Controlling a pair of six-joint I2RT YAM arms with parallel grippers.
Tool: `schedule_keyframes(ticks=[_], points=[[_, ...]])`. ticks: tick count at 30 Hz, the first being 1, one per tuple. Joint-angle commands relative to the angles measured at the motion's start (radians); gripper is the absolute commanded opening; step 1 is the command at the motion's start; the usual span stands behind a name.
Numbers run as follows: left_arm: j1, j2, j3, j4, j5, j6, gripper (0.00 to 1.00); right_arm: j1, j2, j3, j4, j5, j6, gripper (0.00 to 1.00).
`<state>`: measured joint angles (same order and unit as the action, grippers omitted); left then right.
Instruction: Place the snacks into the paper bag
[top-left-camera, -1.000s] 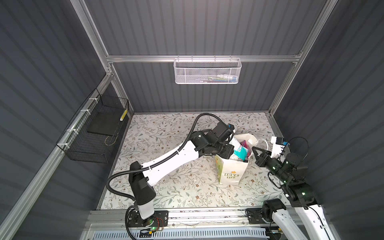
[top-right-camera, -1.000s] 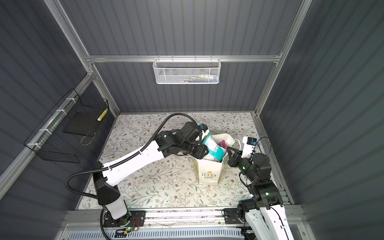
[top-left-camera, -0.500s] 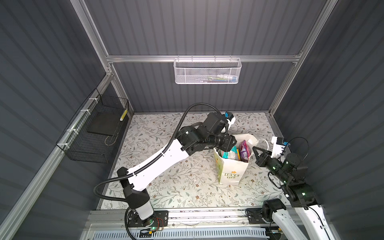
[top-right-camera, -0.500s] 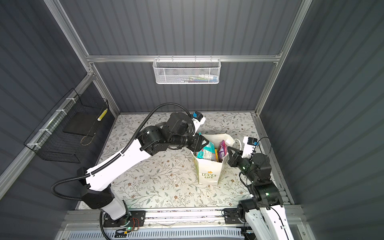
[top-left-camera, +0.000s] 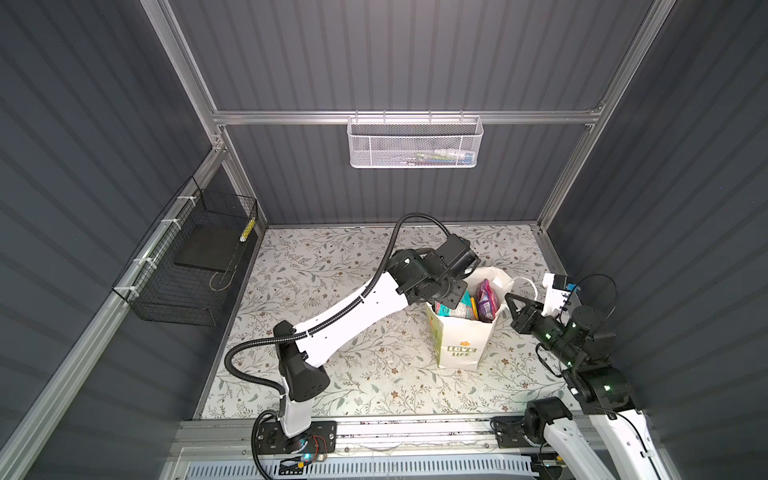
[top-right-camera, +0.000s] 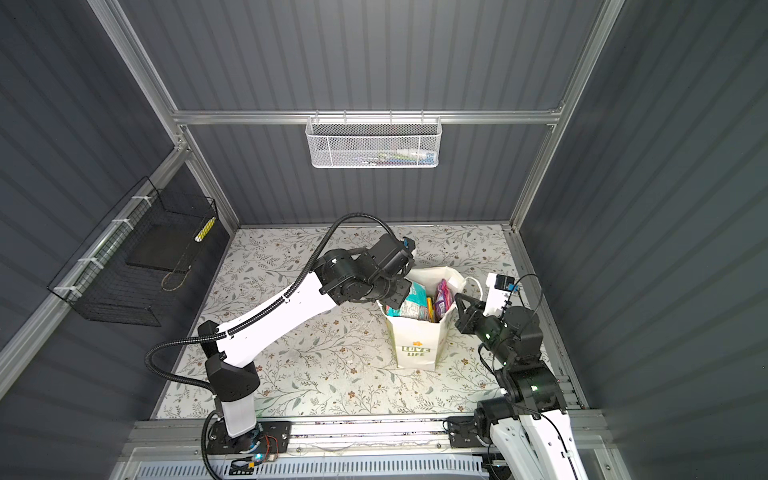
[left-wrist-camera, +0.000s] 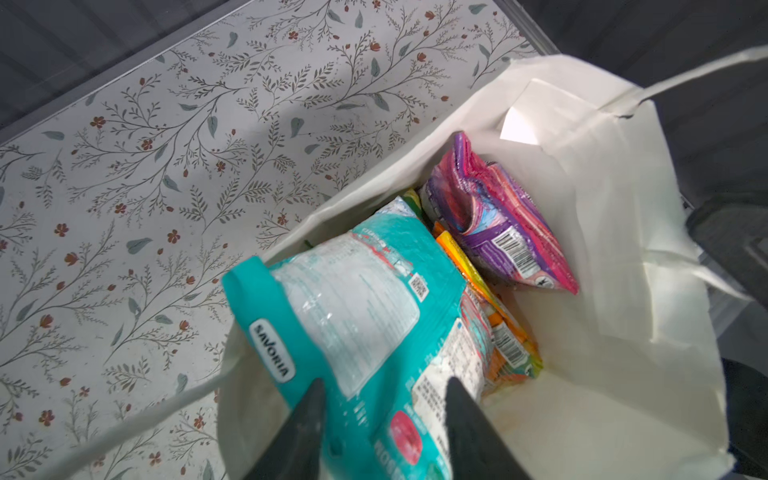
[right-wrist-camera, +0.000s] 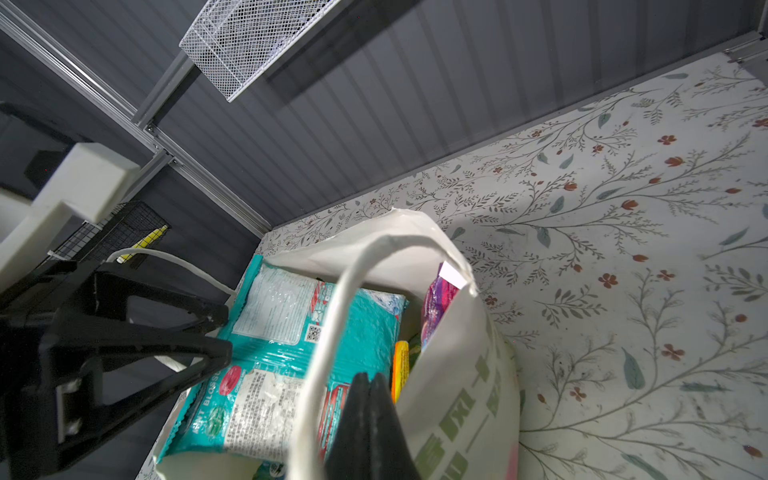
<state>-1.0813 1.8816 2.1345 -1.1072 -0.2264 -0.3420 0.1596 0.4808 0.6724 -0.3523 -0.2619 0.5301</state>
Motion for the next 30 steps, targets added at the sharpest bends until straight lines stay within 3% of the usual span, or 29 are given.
schedule_keyframes(ticks=[1,5,13,20,24,30], points=[[-0.012,-0.056,-0.009,-0.044,-0.024,0.019,0.56,0.004,0.005,0.001,-0.004,0.001,-0.013,0.02],[-0.015,-0.077,0.008,-0.091,-0.129,0.000,0.55,0.004,0.007,0.000,-0.004,0.003,-0.012,0.02],[-0.014,-0.011,0.033,-0.106,-0.092,-0.004,0.48,0.004,0.007,0.001,-0.007,0.006,-0.014,0.02],[-0.014,0.075,0.058,-0.073,0.011,0.012,0.30,0.004,0.007,0.001,-0.008,0.003,-0.015,0.02],[-0.026,0.154,0.121,-0.086,0.098,0.014,0.01,0.004,0.007,0.001,-0.008,0.001,-0.014,0.02],[-0.101,0.196,0.179,-0.115,0.048,0.037,0.00,0.004,0.011,0.001,-0.007,-0.009,-0.015,0.02]])
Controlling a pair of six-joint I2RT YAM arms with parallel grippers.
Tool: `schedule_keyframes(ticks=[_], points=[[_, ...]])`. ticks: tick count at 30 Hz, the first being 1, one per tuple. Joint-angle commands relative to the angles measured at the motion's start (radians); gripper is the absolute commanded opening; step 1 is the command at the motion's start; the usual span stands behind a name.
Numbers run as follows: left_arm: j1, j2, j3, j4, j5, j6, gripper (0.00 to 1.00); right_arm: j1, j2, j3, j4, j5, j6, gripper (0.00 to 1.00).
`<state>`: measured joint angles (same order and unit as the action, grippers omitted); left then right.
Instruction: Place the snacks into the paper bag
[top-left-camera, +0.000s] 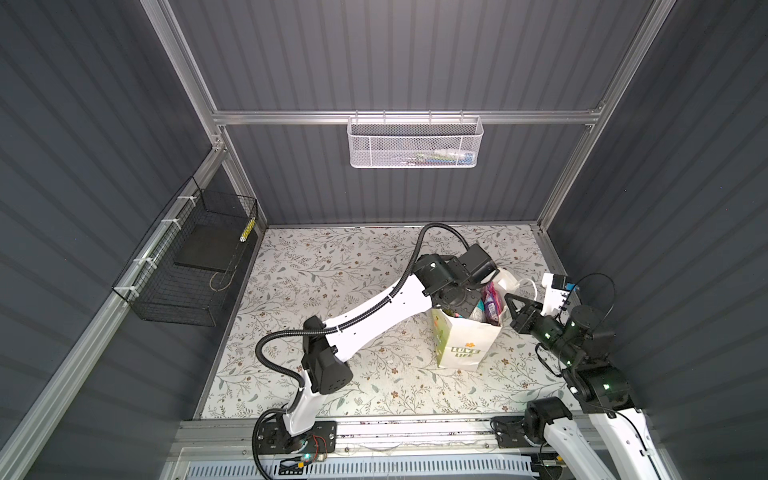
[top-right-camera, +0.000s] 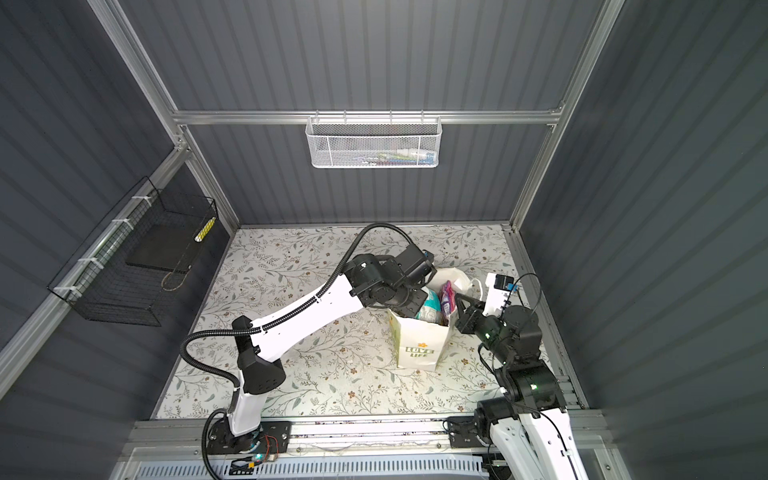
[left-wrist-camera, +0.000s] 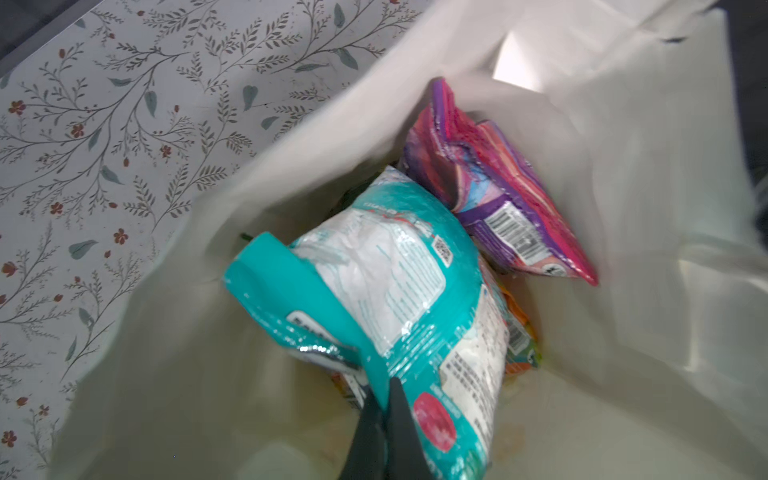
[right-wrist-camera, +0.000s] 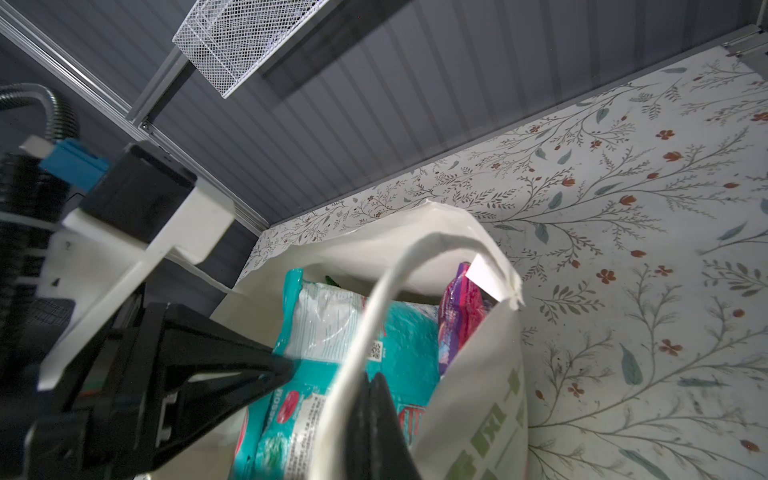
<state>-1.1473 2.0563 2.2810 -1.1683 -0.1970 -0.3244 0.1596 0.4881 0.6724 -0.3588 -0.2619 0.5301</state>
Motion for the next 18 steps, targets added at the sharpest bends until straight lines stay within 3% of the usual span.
schedule_keyframes(ticks=[1,6,11,16,18], points=[[-0.035,0.034,0.035,-0.069,-0.029,0.014,0.00,0.004,0.004,0.001,0.001,-0.011,-0.014,0.02],[-0.026,0.127,0.081,-0.144,-0.102,0.004,0.00,0.004,0.003,0.001,0.001,-0.013,-0.014,0.02],[0.039,0.183,0.082,-0.161,-0.053,-0.001,0.00,0.004,-0.003,0.002,0.000,-0.012,-0.016,0.02],[0.054,0.140,0.143,-0.131,0.080,0.002,0.44,0.004,-0.007,0.004,-0.004,-0.008,-0.018,0.02],[0.054,0.082,0.142,-0.093,0.122,0.003,0.56,0.004,-0.007,0.004,-0.007,-0.007,-0.017,0.02]])
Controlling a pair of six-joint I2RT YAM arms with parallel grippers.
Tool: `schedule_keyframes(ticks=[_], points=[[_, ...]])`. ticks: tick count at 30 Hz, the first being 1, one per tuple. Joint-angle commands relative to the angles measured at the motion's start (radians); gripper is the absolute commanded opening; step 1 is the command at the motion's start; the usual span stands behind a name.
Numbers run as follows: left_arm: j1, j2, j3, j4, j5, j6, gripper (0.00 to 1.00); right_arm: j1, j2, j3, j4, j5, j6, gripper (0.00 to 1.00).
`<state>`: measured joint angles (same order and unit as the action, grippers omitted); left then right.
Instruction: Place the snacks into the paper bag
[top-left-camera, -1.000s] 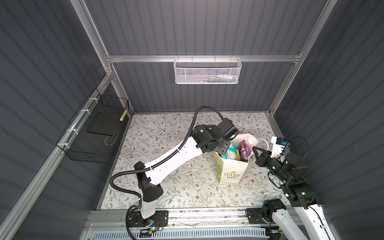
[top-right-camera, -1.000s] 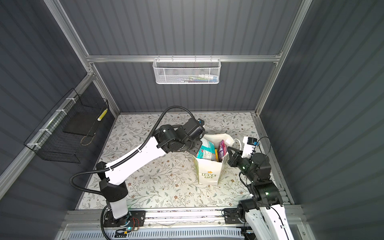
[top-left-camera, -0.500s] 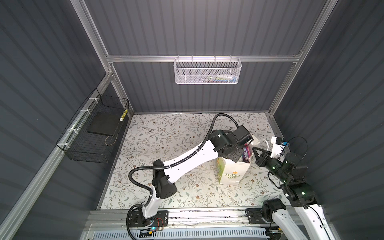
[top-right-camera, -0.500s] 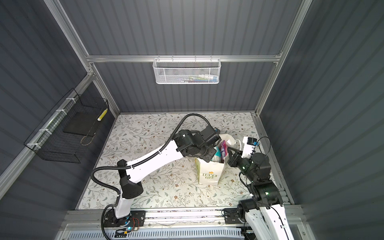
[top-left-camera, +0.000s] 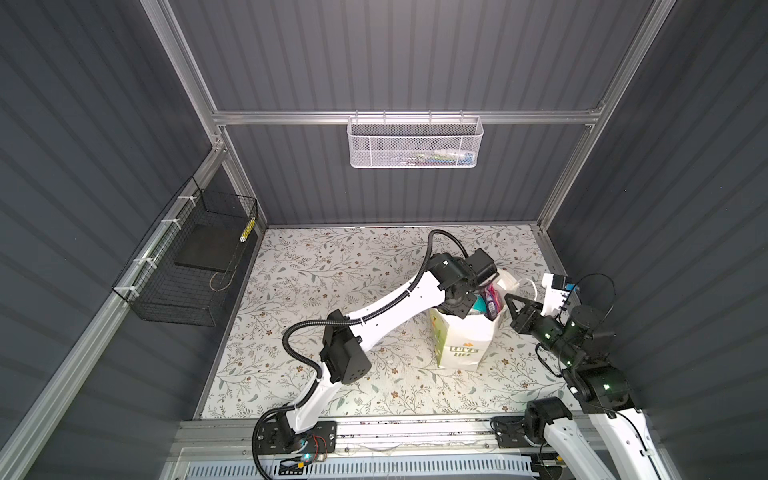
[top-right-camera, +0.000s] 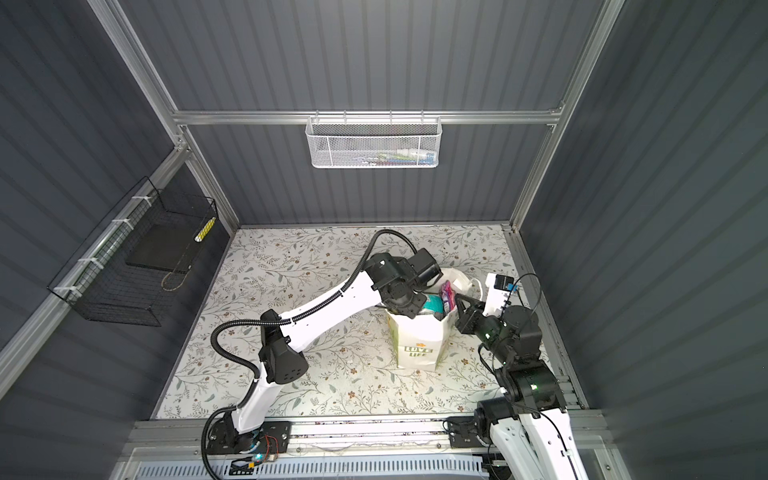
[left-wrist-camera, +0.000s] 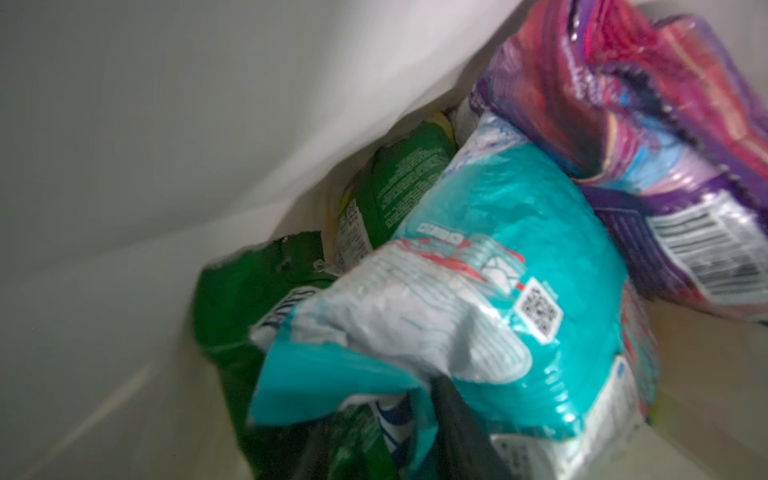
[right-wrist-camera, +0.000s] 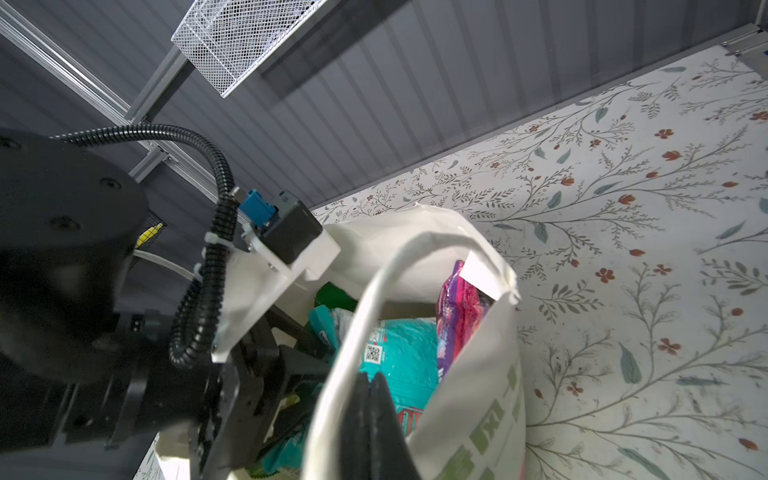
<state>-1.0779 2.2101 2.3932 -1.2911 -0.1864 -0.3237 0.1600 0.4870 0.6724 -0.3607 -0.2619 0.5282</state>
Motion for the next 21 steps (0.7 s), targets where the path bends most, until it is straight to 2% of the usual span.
schedule_keyframes(ticks=[1,5,8,9,11,12,15,16,17,21], points=[[-0.016,-0.103,0.031,0.044,0.125,0.003,0.61,0.004,-0.007,0.006,-0.006,-0.005,-0.017,0.02],[-0.015,-0.246,-0.012,0.118,0.158,0.005,0.76,0.004,-0.013,0.010,-0.015,0.010,-0.022,0.03],[-0.015,-0.400,-0.160,0.224,0.135,0.001,0.86,0.004,-0.010,0.026,-0.022,-0.008,-0.032,0.04],[-0.014,-0.467,-0.228,0.267,0.120,0.000,0.90,0.004,-0.007,0.034,-0.023,-0.017,-0.036,0.08],[-0.015,-0.577,-0.348,0.354,0.076,-0.003,0.99,0.004,0.008,0.057,-0.061,-0.042,-0.047,0.18],[-0.014,-0.630,-0.403,0.386,0.041,-0.005,1.00,0.004,0.022,0.079,-0.081,-0.058,-0.055,0.25],[-0.009,-0.759,-0.540,0.436,-0.063,-0.025,1.00,0.004,0.051,0.148,-0.159,-0.063,-0.063,0.54],[0.009,-0.792,-0.588,0.449,-0.079,-0.043,1.00,0.004,0.057,0.175,-0.189,-0.053,-0.062,0.59],[0.034,-0.815,-0.625,0.462,-0.066,-0.054,1.00,0.004,0.059,0.196,-0.215,-0.044,-0.062,0.64],[0.148,-0.853,-0.737,0.521,0.104,-0.070,1.00,0.004,0.062,0.257,-0.296,0.000,-0.058,0.80]])
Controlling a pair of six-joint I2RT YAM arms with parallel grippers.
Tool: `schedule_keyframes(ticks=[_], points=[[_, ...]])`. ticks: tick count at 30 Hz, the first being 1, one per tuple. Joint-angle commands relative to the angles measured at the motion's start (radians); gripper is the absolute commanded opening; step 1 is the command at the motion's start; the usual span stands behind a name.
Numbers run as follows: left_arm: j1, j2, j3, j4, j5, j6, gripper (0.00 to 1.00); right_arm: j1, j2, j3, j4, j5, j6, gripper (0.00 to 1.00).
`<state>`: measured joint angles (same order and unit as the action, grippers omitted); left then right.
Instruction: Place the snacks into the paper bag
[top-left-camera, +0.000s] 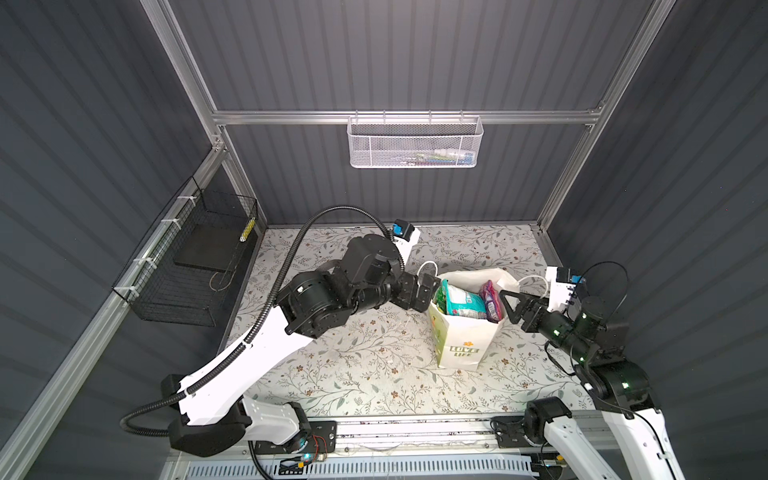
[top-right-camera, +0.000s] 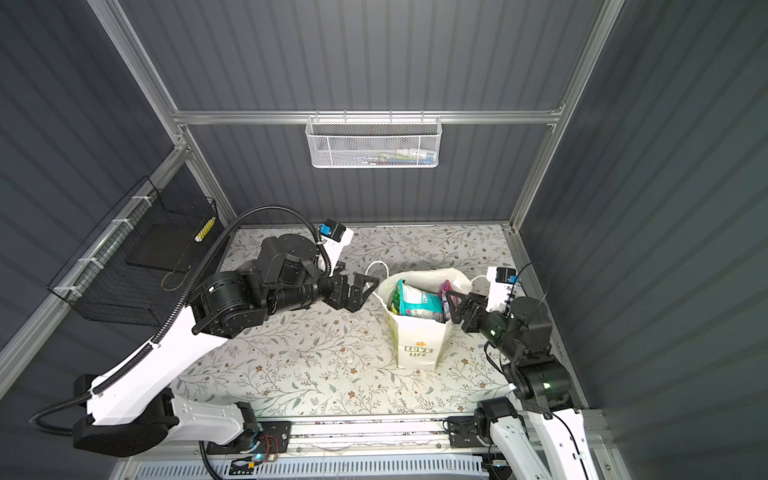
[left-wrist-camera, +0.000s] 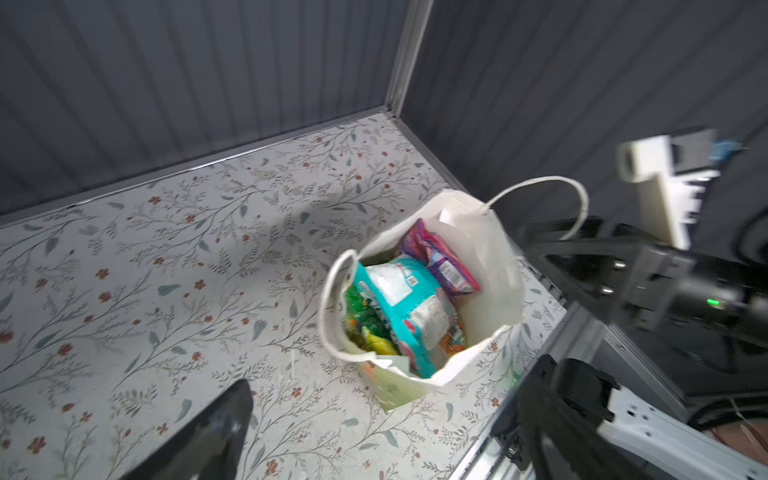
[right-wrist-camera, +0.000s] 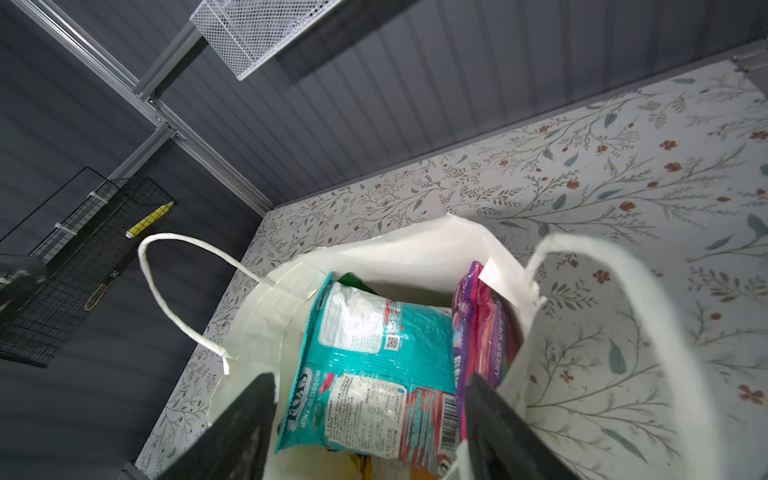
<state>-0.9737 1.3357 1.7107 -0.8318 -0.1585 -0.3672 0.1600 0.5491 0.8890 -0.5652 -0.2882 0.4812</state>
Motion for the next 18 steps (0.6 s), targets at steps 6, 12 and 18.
schedule_keyframes(ticks=[6,12,18], points=[[0.138,0.063,-0.069,0.102,0.267,-0.014,1.00,0.003,0.059,0.101,-0.170,0.082,-0.011,0.82],[0.215,0.116,-0.076,0.175,0.475,-0.014,0.96,0.003,0.072,0.123,-0.160,0.077,0.006,0.71],[0.226,0.172,-0.035,0.183,0.556,-0.036,0.78,0.003,0.074,0.132,-0.135,0.043,0.018,0.54]])
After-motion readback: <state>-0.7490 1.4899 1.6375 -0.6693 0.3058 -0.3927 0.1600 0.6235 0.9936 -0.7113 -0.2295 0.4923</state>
